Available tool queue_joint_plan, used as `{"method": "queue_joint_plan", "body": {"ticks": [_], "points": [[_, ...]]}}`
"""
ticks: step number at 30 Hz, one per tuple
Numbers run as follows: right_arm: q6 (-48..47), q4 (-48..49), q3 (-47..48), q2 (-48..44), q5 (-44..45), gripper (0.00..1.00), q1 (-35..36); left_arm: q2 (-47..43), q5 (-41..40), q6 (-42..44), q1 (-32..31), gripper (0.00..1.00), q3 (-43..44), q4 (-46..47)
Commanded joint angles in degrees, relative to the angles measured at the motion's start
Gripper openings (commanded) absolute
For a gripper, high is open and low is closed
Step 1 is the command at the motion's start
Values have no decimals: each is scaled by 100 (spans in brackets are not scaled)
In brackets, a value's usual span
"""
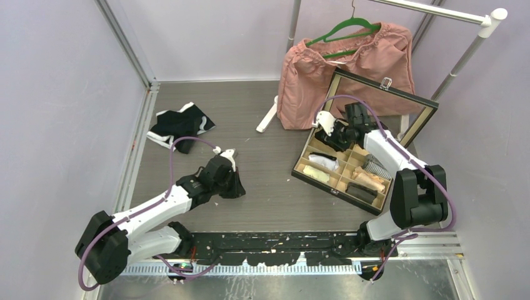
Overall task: Roll the underwear
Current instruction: Place the underwear in the storage box.
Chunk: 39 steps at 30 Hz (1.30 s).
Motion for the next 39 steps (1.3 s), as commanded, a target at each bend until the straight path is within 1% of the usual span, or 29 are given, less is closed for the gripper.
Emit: {"method": "queue_joint_plan", "body": {"ticks": [1,20,39], "points": [[113,-341,219,60,-294,1,-1,-20,80,23,23,1,33,259],[119,-681,316,305,-431,1,-4,51,131,49,23,1,62,258],[-103,-1031,306,273,-608,1,-1,95,163,42,23,1,74,279]]}}
